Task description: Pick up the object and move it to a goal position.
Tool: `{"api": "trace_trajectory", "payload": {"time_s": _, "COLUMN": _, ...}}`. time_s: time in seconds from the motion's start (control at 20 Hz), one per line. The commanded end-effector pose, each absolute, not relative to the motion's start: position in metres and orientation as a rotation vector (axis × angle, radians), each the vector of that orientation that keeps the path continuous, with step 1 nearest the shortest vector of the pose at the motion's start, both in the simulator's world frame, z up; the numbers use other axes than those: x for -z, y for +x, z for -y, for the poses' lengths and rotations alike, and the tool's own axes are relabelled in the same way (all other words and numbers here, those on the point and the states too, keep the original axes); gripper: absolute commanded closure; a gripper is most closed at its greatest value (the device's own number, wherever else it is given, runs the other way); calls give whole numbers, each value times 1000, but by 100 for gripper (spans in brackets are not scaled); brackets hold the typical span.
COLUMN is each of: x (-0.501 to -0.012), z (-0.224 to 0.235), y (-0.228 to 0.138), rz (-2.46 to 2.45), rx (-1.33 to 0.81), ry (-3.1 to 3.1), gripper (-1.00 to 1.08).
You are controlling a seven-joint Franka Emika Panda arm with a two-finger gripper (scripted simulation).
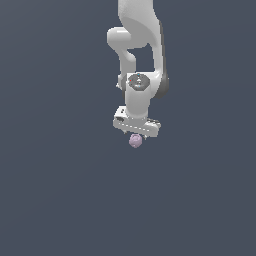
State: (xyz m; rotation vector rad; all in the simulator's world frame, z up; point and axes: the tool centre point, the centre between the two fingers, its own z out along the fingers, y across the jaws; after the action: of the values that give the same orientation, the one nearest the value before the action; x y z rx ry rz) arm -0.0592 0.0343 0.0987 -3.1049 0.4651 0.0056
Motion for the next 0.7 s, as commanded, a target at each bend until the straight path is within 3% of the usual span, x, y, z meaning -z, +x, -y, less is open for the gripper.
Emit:
{"api": "trace_trajectory", "payload": {"time_s": 0.0, "x": -94, "z": -39, "y": -64, "rz": -494, "rx": -2, "ry": -3102, "gripper": -92}}
{"api": "trace_trajectory", "payload": {"time_s": 0.65, "x": -78, "z": -43, "y": -68, "rz": -514, "rx": -1, "ry": -3099, "gripper": -92}}
